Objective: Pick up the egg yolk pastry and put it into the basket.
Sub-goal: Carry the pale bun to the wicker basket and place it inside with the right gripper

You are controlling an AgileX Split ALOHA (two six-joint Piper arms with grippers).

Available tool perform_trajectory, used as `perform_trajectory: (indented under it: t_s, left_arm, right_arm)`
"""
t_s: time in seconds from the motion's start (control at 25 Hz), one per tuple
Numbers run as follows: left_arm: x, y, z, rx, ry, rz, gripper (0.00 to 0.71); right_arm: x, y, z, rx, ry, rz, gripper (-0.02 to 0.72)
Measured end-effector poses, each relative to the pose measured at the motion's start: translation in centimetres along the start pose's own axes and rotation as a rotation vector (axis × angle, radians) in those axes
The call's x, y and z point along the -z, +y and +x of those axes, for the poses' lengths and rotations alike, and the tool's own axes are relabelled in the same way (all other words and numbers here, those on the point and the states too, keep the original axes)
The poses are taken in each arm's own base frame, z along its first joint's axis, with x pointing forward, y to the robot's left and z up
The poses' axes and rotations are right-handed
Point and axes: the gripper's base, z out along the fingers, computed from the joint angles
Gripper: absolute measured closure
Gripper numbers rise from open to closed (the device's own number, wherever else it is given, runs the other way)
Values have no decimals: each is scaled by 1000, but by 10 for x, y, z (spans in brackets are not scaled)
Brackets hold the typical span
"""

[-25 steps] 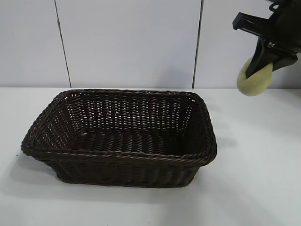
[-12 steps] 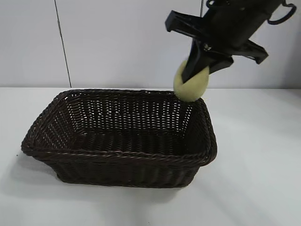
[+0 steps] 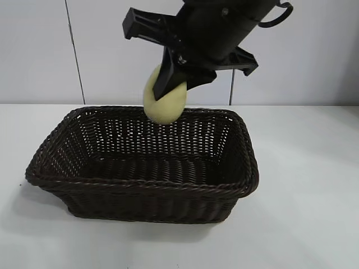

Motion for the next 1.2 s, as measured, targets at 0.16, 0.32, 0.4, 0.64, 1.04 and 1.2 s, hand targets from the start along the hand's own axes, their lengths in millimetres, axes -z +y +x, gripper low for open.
perform_trajectory:
  t_s: [0.16,0.32,0.4,0.64,1.04,1.2]
  left_arm:
    - [0,0,0,0,0,0,198]
    - [0,0,0,0,0,0,198]
    - [0,0,0,0,0,0,198]
    - [0,0,0,0,0,0,198]
    - [0,0,0,1,0,1,198]
    - [0,0,0,1,0,1,198]
  right_arm:
    - [-28,-8,3,-12,5,22,671]
    - [-60,-17,11,-27,24,46,671]
    - [-74,-22,17,-35,44,57,671]
    - [-98,-30,28,-44,87,77,671]
    - [-96,-29,28,-49,90,74,291]
    - [-82,-24,24,-52,100,60,247]
